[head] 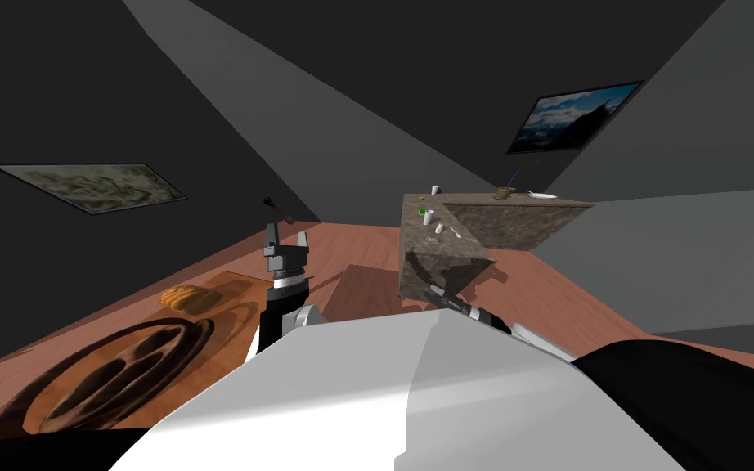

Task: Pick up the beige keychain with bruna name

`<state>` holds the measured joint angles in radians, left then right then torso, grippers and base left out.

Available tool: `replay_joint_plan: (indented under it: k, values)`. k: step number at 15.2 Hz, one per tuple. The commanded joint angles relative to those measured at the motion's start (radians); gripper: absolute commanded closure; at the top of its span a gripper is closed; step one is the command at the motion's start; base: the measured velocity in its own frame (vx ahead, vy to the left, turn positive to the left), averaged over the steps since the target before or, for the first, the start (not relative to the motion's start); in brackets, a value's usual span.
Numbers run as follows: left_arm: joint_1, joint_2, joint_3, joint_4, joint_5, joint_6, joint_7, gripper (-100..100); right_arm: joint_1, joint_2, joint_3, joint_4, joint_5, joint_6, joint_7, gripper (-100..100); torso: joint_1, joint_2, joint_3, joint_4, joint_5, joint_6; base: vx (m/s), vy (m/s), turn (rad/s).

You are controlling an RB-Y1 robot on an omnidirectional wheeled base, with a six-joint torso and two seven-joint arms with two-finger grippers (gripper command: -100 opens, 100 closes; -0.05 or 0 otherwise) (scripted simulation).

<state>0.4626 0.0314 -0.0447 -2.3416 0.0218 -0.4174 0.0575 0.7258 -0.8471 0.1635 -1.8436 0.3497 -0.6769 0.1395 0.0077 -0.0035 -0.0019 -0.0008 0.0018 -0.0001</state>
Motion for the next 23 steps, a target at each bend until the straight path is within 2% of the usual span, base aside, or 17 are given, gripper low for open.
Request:
replay_joint_plan:
  k: [1, 2, 3, 4, 5, 8, 9, 18, 19, 23]
  values:
    - [0.000, 0.000, 0.000, 0.000, 0.000, 0.000, 0.000, 0, 0.004, -0.028, 0.006, 0.000, 0.008, 0.017, 0.001, -100, 0.000, 0.000, 0.000, 0.000, 0.000, 0.000, 0.039, 0.086, -0.006]
    - [0.000, 0.000, 0.000, 0.000, 0.000, 0.000, 0.000, 0, 0.023, -0.063, 0.013, 0.044, 0.026, 0.020, 0.013, -100, -0.001, 0.000, 0.000, 0.000, 0.000, 0.000, 0.040, 0.095, 0.034]
    - [0.000, 0.000, 0.000, 0.000, 0.000, 0.000, 0.000, 0, 0.023, -0.082, 0.013, 0.044, 0.026, 0.020, 0.013, -100, -0.001, 0.000, 0.000, 0.000, 0.000, 0.000, 0.044, 0.032, 0.139]
    - [0.000, 0.000, 0.000, 0.000, 0.000, 0.000, 0.000, 0, 0.042, -0.111, 0.020, 0.079, 0.043, 0.024, 0.025, -100, -0.003, -0.001, 0.000, 0.000, 0.000, -0.001, 0.055, 0.045, 0.182]
    - [0.000, 0.000, 0.000, 0.000, 0.000, 0.000, 0.000, 0, 0.042, -0.131, 0.020, 0.088, 0.043, 0.024, 0.025, -100, -0.004, -0.001, -0.001, 0.000, -0.001, -0.001, 0.048, 0.041, 0.160]
    - [0.000, 0.000, 0.000, 0.000, 0.000, 0.000, 0.000, 0, 0.042, -0.136, 0.020, 0.088, 0.043, 0.024, 0.025, -100, -0.007, 0.002, 0.001, 0.000, -0.001, 0.000, -0.004, -0.003, -0.012]
    - [0.000, 0.000, 0.000, 0.000, 0.000, 0.000, 0.000, 0, 0.060, -0.183, 0.025, 0.133, 0.060, 0.029, 0.038, -100, -0.008, 0.003, 0.002, 0.001, -0.002, 0.000, 0.018, 0.016, 0.059]
    - [0.000, 0.000, 0.000, 0.000, 0.000, 0.000, 0.000, 0, 0.060, -0.189, 0.025, 0.133, 0.060, 0.029, 0.038, -100, -0.008, 0.003, 0.002, 0.001, -0.002, 0.000, 0.009, 0.008, 0.030]
    - [0.000, 0.000, 0.000, 0.000, 0.000, 0.000, 0.000, 0, 0.063, -0.225, -0.007, 0.150, 0.072, 0.045, 0.046, -100, -0.008, 0.003, 0.002, 0.001, -0.002, 0.000, 0.082, 0.010, 0.129]
    - [0.000, 0.000, 0.000, 0.000, 0.000, 0.000, 0.000, 0, 0.068, -0.276, -0.050, 0.176, 0.091, 0.067, 0.057, -100, -0.006, -0.014, -0.008, -0.003, -0.001, -0.001, 0.231, 0.021, 0.144]
